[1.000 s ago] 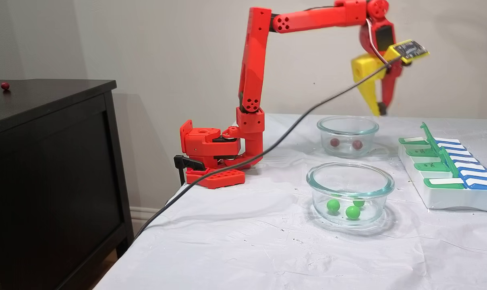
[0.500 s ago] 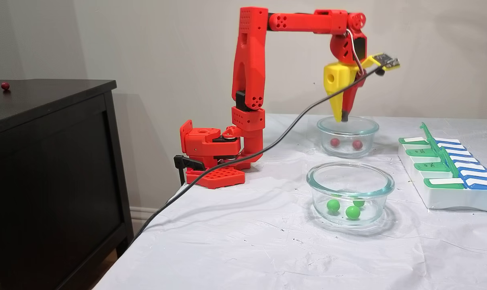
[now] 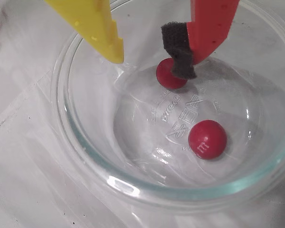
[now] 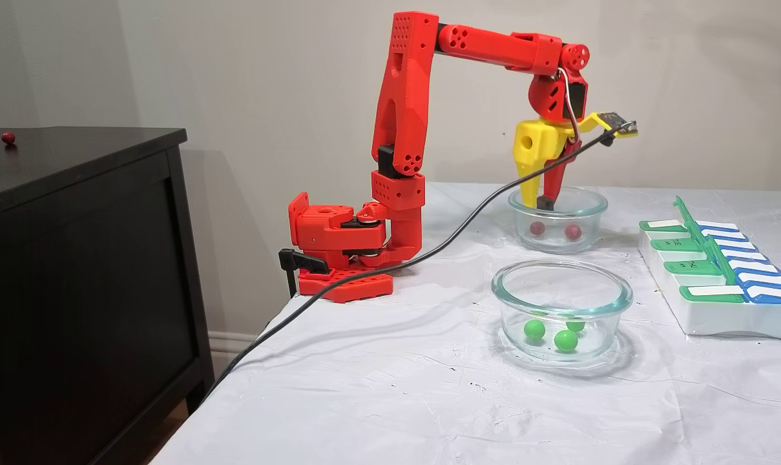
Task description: Sort medicines into box.
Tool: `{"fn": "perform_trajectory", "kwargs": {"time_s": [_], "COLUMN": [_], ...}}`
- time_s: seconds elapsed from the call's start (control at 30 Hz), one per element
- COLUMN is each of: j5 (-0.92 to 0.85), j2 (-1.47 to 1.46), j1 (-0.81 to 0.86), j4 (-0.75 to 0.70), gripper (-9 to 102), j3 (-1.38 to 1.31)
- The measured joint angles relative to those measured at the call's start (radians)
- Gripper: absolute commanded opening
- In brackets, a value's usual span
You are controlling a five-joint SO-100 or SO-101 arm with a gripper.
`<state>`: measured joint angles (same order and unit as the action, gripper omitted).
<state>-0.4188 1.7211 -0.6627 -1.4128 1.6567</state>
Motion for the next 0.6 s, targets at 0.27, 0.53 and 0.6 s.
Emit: {"fn": "perform_trajectory", "kwargs": {"time_s": [0.27,0.53,0.6], "j5": [-0.023,-0.015,-0.014], "j2": [0.000,-0.063,-0.078], "j1": [-0.028,-0.028,-0.028], "j4": [0.032,0.095,0.101], "gripper": [20,19,19], "j3": [0.015,0.015,0.015]}}
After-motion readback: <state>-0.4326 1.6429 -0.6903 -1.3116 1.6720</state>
